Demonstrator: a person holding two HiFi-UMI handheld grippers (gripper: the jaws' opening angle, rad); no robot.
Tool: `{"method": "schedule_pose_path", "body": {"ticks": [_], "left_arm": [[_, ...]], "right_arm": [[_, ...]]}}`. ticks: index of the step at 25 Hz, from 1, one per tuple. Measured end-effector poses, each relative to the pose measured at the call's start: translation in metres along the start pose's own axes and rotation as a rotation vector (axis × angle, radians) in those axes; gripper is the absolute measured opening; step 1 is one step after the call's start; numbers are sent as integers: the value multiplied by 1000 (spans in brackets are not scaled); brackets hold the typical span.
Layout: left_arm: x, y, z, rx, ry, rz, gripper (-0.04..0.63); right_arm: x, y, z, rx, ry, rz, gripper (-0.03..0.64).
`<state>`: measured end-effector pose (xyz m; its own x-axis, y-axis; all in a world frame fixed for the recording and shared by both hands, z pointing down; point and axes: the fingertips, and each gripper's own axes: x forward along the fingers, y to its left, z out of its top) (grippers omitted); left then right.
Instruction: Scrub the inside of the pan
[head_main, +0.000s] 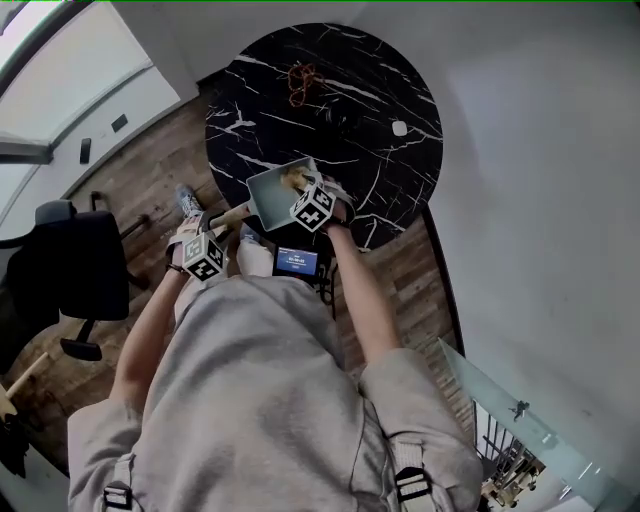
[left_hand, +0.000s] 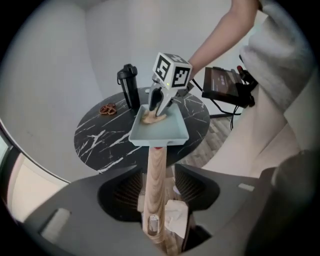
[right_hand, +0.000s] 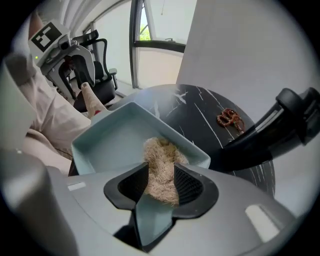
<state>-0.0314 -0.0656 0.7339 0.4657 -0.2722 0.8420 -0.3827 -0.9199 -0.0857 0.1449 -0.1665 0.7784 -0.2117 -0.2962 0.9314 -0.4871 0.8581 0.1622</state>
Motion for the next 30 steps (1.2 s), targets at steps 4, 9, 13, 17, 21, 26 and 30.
{"method": "schedule_pose_path", "body": {"ticks": [4,9,13,17,21,26,30], "left_arm": [[17,-3,-11,-16,31,-24,181],[27,-1,-19,-8,56,-26,120],[29,1,-18,20,55,-24,132],[29,1,-18,30,63,-22,133],[30,1,-18,34,65,-16,133],[29,1,-18,40,76,-18,134],[29,2,-17,41,79,-17,135]], "right_arm": [[13,-6,3,-98,27,-17,170],[16,-22,4,-162,56,-86,167],[16,-30,5,-165,77,-138,144],[20,-31,6,-75,87,-105,120],[21,-27,13,12,65,-28,117],[23,-13,28,-1,36,7,114],[28,15,52,-74,10,72,112]]}}
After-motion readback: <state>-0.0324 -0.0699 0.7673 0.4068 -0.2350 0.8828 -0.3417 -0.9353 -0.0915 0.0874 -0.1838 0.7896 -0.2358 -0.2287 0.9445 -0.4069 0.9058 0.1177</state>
